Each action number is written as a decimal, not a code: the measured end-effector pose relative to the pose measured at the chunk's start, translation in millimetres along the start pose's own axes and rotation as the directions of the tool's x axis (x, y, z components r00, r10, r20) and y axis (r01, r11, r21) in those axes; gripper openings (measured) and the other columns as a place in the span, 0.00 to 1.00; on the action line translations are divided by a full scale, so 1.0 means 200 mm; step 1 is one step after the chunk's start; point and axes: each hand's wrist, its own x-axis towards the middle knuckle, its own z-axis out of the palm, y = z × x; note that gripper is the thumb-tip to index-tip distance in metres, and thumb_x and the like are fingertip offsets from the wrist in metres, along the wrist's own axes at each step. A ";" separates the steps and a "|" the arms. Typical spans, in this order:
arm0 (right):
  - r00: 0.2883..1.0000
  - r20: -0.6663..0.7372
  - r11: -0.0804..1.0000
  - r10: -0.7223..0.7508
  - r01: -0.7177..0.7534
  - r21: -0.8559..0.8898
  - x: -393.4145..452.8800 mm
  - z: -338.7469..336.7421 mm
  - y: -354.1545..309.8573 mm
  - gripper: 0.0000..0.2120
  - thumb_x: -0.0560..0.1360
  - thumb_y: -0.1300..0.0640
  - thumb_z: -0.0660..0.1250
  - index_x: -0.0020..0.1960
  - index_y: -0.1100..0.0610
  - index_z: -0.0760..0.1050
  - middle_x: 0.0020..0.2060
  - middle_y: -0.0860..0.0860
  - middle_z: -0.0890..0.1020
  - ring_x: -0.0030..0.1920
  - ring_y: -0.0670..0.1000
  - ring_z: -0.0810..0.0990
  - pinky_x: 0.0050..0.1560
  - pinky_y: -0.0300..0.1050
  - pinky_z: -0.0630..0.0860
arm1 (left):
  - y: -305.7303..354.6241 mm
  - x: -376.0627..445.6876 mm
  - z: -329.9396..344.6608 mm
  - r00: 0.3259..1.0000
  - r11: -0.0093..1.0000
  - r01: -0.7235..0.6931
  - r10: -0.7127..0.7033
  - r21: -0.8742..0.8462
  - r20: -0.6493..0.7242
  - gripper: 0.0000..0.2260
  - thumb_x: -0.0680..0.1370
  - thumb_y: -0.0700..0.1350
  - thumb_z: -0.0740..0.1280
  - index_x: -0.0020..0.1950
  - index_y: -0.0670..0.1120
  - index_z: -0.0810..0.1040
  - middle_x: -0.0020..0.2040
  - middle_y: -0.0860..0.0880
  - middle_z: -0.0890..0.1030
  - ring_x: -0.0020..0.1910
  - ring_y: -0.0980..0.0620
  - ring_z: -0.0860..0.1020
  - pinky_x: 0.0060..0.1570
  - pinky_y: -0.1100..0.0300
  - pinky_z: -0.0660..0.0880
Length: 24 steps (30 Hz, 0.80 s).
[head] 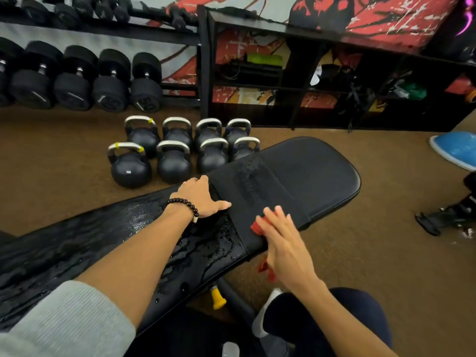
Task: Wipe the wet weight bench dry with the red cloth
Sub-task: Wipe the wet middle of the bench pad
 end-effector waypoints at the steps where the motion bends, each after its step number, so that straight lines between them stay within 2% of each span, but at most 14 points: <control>1: 0.992 -0.059 0.994 0.107 -0.106 0.016 0.02 -0.01 0.05 0.27 0.73 0.71 0.71 0.70 0.59 0.75 0.72 0.56 0.72 0.77 0.59 0.62 0.75 0.63 0.60 | 0.01 -0.01 0.00 1.000 1.000 0.000 0.000 0.008 0.004 0.45 0.64 0.74 0.69 0.71 0.47 0.67 0.69 0.45 0.72 0.67 0.42 0.72 0.62 0.43 0.73; 3: 0.954 -0.120 0.961 0.275 -0.269 0.062 0.07 -0.01 0.06 0.24 0.74 0.72 0.68 0.69 0.60 0.75 0.72 0.57 0.71 0.77 0.60 0.61 0.75 0.66 0.59 | 0.02 -0.05 0.01 0.998 1.000 -0.009 0.008 0.019 0.063 0.46 0.65 0.73 0.70 0.74 0.49 0.65 0.71 0.44 0.68 0.70 0.41 0.69 0.65 0.42 0.71; 5: 0.934 -0.160 0.948 0.319 -0.314 0.059 0.09 0.03 -0.03 0.24 0.74 0.72 0.68 0.68 0.61 0.75 0.72 0.58 0.72 0.77 0.61 0.61 0.76 0.62 0.57 | 0.03 -0.08 0.03 0.993 1.000 -0.014 0.011 0.026 0.119 0.47 0.65 0.72 0.71 0.76 0.49 0.62 0.73 0.43 0.64 0.72 0.39 0.65 0.69 0.43 0.68; 7: 0.964 -0.119 0.971 0.238 -0.236 0.032 0.07 0.07 -0.13 0.25 0.73 0.71 0.69 0.69 0.61 0.75 0.72 0.57 0.72 0.77 0.60 0.62 0.76 0.57 0.56 | 0.03 -0.10 0.06 0.994 1.000 -0.007 0.004 0.027 0.113 0.46 0.66 0.71 0.71 0.77 0.50 0.60 0.74 0.43 0.61 0.73 0.37 0.61 0.69 0.42 0.66; 9: 0.998 -0.016 0.998 0.061 -0.061 -0.001 0.02 0.07 -0.16 0.27 0.73 0.68 0.70 0.71 0.60 0.73 0.73 0.57 0.71 0.77 0.60 0.63 0.77 0.54 0.55 | 0.03 -0.12 0.08 0.995 0.999 -0.006 0.002 0.037 0.098 0.45 0.68 0.70 0.70 0.77 0.50 0.59 0.74 0.43 0.59 0.74 0.37 0.58 0.69 0.41 0.66; 11: 0.996 0.049 0.997 -0.068 0.070 -0.044 0.02 0.03 -0.08 0.26 0.75 0.66 0.70 0.73 0.59 0.71 0.73 0.56 0.71 0.77 0.58 0.63 0.77 0.55 0.56 | 0.03 -0.13 0.09 0.995 1.000 -0.009 0.006 0.028 0.102 0.43 0.69 0.69 0.70 0.77 0.50 0.59 0.76 0.43 0.58 0.75 0.37 0.56 0.71 0.42 0.65; 12: 0.996 0.054 0.995 -0.074 0.077 -0.059 0.04 0.01 -0.03 0.25 0.76 0.65 0.69 0.72 0.59 0.71 0.73 0.56 0.71 0.76 0.58 0.63 0.77 0.57 0.57 | 0.03 -0.13 0.09 0.995 1.000 -0.009 0.006 0.020 0.103 0.43 0.70 0.69 0.70 0.77 0.50 0.58 0.76 0.43 0.57 0.75 0.37 0.55 0.71 0.42 0.64; 15: 0.995 0.045 0.995 0.085 -0.082 -0.061 0.17 -0.02 0.07 0.20 0.78 0.65 0.65 0.70 0.61 0.74 0.72 0.58 0.71 0.76 0.61 0.63 0.75 0.63 0.61 | 0.04 -0.14 0.09 0.995 1.000 0.000 -0.001 0.009 0.096 0.42 0.70 0.68 0.69 0.77 0.51 0.58 0.76 0.43 0.56 0.75 0.37 0.55 0.70 0.42 0.65; 17: 0.969 0.077 0.972 0.234 -0.233 -0.022 0.30 0.00 0.04 0.19 0.78 0.67 0.61 0.69 0.63 0.73 0.73 0.59 0.70 0.77 0.62 0.60 0.76 0.63 0.58 | 0.04 -0.14 0.09 0.995 1.000 0.006 -0.008 0.013 0.097 0.42 0.70 0.68 0.70 0.77 0.51 0.58 0.76 0.44 0.56 0.75 0.37 0.55 0.70 0.41 0.65; 19: 0.944 0.115 0.950 0.311 -0.309 -0.033 0.40 0.03 -0.02 0.19 0.78 0.67 0.59 0.68 0.63 0.72 0.73 0.58 0.68 0.78 0.62 0.57 0.76 0.62 0.57 | 0.05 -0.15 0.09 0.995 1.000 0.012 -0.013 0.016 0.103 0.42 0.70 0.68 0.70 0.77 0.51 0.58 0.76 0.44 0.57 0.74 0.37 0.55 0.70 0.41 0.65; 21: 0.958 0.156 0.970 0.242 -0.234 -0.068 0.41 0.05 -0.08 0.19 0.81 0.61 0.58 0.70 0.63 0.68 0.75 0.58 0.65 0.78 0.62 0.54 0.75 0.62 0.59 | 0.05 -0.15 0.08 0.994 1.000 0.012 -0.014 0.023 0.109 0.43 0.69 0.69 0.69 0.76 0.51 0.59 0.75 0.44 0.57 0.74 0.37 0.56 0.70 0.41 0.65; 24: 0.967 0.239 0.993 0.083 -0.059 -0.106 0.28 0.03 -0.11 0.28 0.84 0.48 0.53 0.79 0.62 0.55 0.80 0.57 0.53 0.80 0.60 0.45 0.78 0.61 0.51 | 0.03 -0.13 0.07 0.992 0.999 0.004 -0.009 0.042 0.124 0.43 0.69 0.70 0.69 0.77 0.51 0.60 0.74 0.44 0.59 0.74 0.37 0.57 0.70 0.42 0.65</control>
